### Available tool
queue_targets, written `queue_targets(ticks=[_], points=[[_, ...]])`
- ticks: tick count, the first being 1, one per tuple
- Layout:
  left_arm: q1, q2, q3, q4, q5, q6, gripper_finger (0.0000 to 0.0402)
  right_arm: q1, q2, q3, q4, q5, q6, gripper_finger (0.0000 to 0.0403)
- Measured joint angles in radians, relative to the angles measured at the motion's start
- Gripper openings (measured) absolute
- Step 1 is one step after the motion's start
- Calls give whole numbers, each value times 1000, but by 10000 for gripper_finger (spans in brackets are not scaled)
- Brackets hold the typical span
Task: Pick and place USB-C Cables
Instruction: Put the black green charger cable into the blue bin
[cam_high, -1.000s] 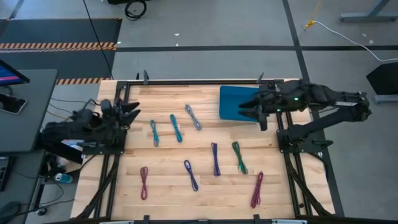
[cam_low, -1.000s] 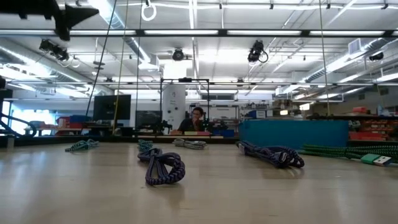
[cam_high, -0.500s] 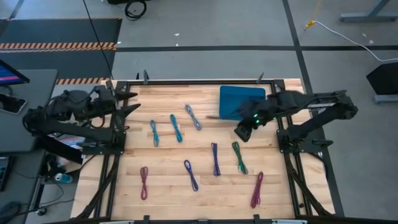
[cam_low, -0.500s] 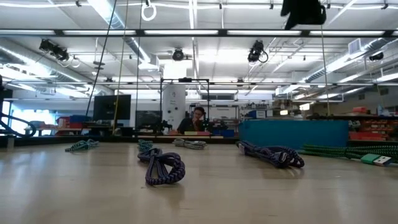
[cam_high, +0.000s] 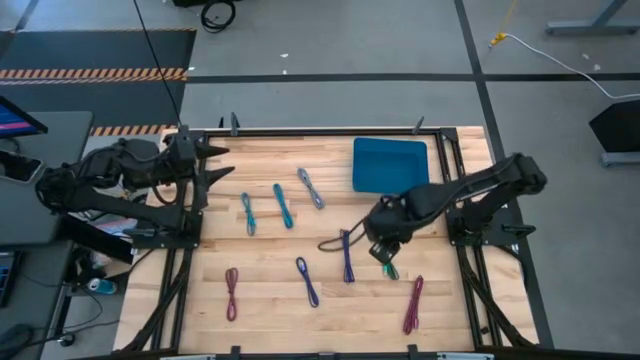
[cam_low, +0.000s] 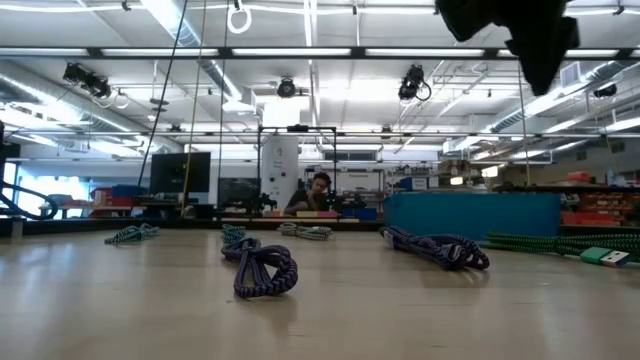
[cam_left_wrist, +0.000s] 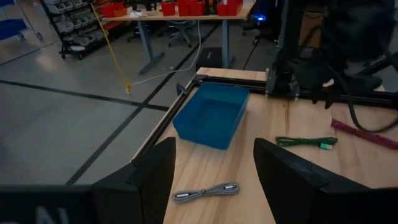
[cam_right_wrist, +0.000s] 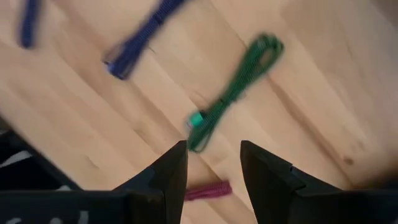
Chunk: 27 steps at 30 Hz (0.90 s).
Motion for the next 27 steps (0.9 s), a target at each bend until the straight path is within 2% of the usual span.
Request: queue_targets(ticks=[11, 17, 24, 27], points=[[0, 0, 0, 1, 0, -1, 224, 132, 150, -1, 12, 36, 253, 157], [0, 0, 0, 1, 0, 0, 224, 169, 221, -51, 49, 50, 365, 179], [0, 0, 0, 0, 0, -1, 224, 198, 228, -220, 354, 16, 482, 201], [0, 0, 0, 0, 0, -1, 224, 205, 228, -274, 432, 17, 507, 205]])
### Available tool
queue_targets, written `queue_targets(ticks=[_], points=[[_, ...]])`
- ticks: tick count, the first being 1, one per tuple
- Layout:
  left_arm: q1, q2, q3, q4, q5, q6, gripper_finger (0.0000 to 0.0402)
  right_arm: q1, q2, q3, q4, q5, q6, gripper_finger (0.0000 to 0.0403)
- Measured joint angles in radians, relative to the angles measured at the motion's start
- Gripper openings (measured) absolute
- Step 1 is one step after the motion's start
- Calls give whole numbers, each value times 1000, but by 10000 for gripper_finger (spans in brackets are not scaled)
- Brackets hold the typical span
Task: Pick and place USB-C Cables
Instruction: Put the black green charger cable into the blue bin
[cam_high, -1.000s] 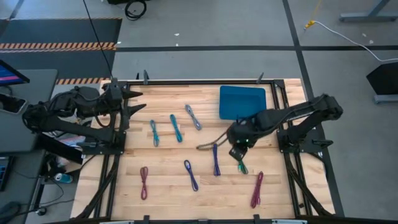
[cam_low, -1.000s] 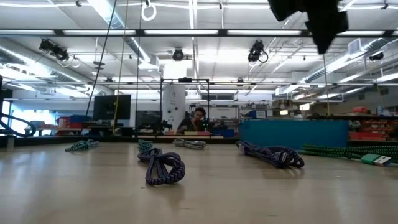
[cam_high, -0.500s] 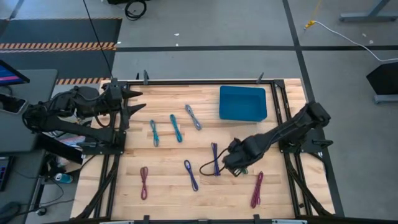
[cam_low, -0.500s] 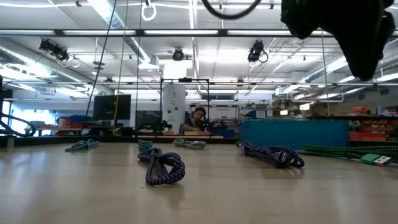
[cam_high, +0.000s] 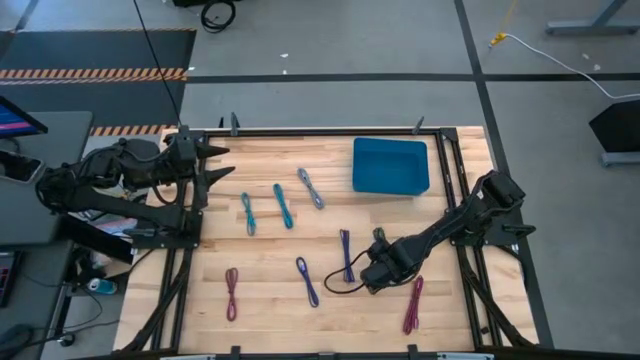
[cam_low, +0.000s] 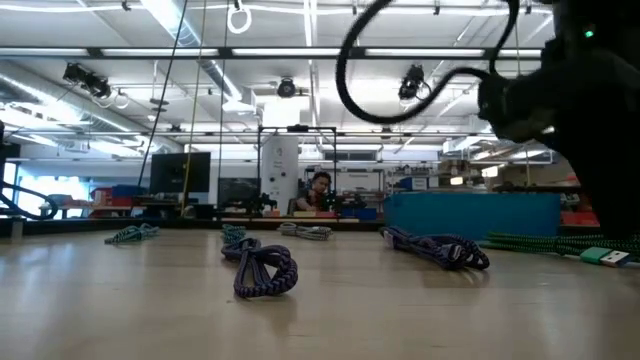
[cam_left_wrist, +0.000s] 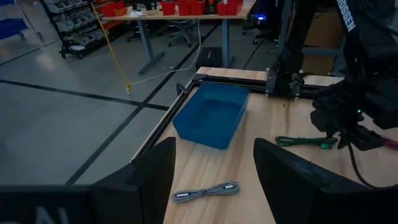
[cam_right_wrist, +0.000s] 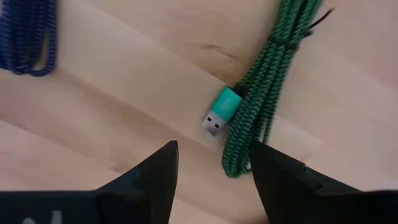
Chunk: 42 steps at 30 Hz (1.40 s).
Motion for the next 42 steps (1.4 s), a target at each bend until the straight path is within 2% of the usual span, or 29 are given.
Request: queue_targets(ticks=[13, 16, 21, 26, 30, 35, 38, 42], points=[[0, 0, 0, -2, 0, -19, 224, 2, -7, -100, 29, 2, -28, 198], [0, 0, 0, -2, 0, -19, 224, 1, -7, -102, 24, -6, -39, 158], [0, 1, 0, -2, 0, -21, 224, 0, -9, -103, 26, -21, -56, 29], [0, 1, 0, -2, 0, -26, 224, 0, -25, -82, 36, -20, -80, 21], [0, 1, 0, -2, 0, -46, 222, -9, -82, 4, 31, 80, -101, 21], [0, 8, 0, 2, 0, -53, 216, -29, -154, 146, -42, 320, -156, 20], [0, 25, 0, 6, 0, -62, 216, -43, -197, 232, -159, 456, -210, 20], [0, 59, 0, 5, 0, -79, 215, -80, -250, 342, -407, 562, -279, 20]])
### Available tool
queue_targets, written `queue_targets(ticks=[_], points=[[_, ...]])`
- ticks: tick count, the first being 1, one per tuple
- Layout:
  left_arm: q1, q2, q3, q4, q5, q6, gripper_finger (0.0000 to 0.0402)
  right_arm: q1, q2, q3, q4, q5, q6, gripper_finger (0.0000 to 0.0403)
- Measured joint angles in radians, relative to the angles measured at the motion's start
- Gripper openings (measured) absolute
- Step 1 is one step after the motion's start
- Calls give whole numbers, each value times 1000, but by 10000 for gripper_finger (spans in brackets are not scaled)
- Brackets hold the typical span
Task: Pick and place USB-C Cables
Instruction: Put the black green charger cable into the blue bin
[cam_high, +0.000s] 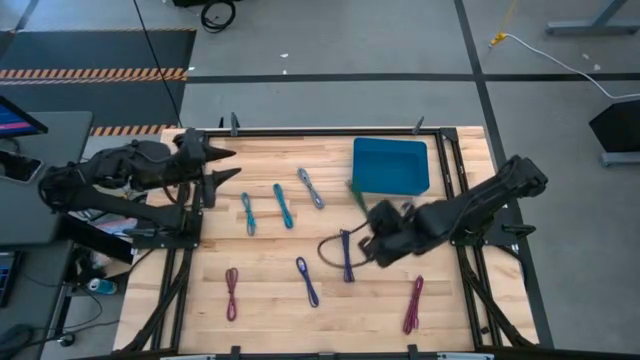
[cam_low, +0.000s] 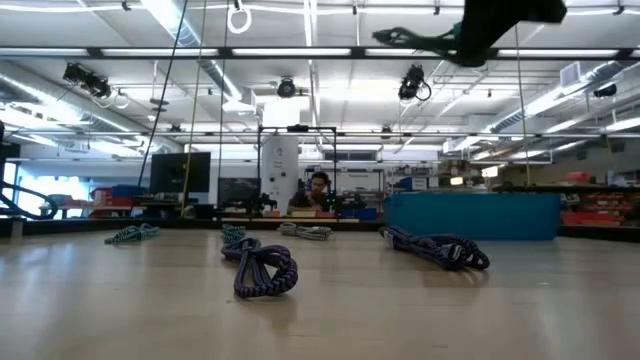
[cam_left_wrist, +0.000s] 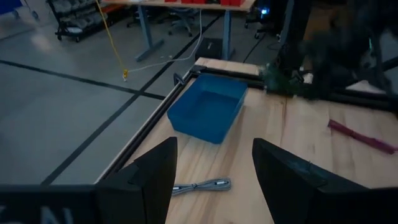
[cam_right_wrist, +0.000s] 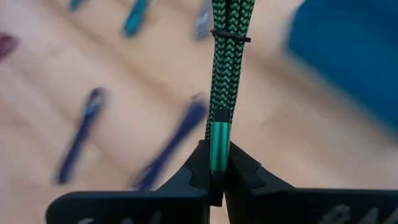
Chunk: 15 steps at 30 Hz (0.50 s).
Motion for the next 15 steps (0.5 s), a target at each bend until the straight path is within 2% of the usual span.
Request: queue_targets(ticks=[3, 6, 15], points=[[0, 28, 0, 0, 0, 0, 215, -62, -40, 51, -172, 2, -98, 20], [0, 52, 0, 0, 0, -1, 215, -152, -96, 79, -263, -54, -282, 20], [0, 74, 0, 2, 0, -66, 215, -563, -204, 80, -298, -286, -982, 20]])
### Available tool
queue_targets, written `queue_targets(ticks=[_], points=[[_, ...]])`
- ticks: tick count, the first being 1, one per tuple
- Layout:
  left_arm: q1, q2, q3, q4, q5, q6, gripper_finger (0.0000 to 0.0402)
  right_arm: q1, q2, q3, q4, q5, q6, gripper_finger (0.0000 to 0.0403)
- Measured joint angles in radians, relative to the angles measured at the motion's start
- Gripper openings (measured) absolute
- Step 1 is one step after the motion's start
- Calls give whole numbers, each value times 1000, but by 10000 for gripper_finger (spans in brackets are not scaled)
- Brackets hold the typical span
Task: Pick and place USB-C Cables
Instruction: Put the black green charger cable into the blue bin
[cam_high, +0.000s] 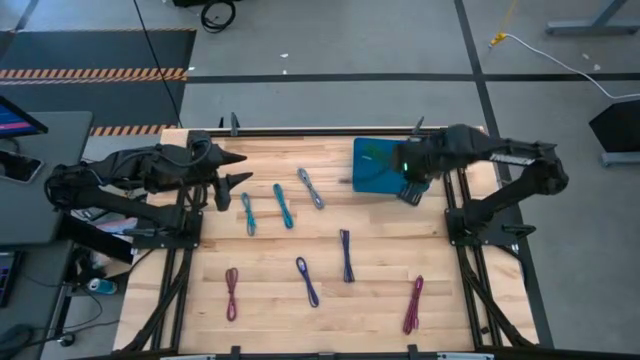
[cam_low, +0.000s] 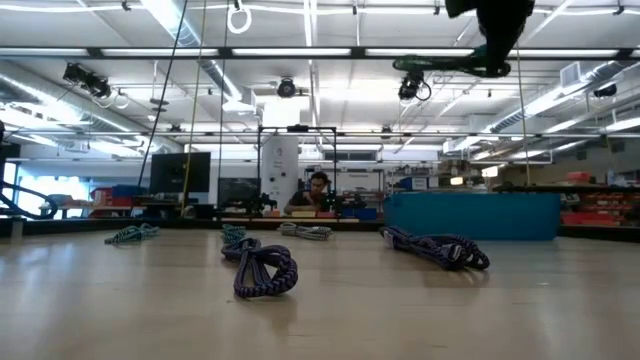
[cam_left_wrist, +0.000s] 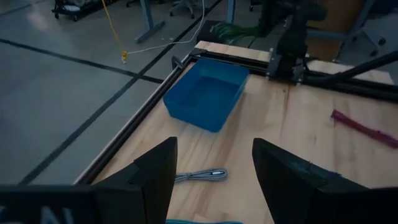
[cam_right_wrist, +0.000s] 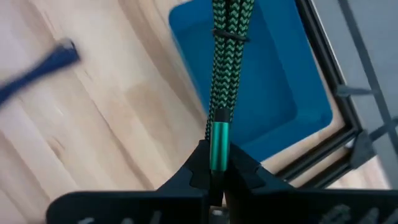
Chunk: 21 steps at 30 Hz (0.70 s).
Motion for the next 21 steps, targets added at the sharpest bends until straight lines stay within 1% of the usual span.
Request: queue_targets(ticks=[5, 9, 12, 15, 21], points=[[0, -1, 0, 0, 0, -33, 215, -243, 28, 0, 21, -102, -313, 20], [0, -1, 0, -1, 0, -48, 215, -381, 84, 0, 57, -145, -501, 20], [0, -1, 0, -1, 0, -66, 215, -450, 136, 0, 89, -153, -605, 20], [0, -1, 0, -1, 0, -66, 215, -504, 193, 0, 120, -190, -677, 20], [0, -1, 0, -1, 0, -74, 215, -556, 291, -33, 142, -204, -764, 20]])
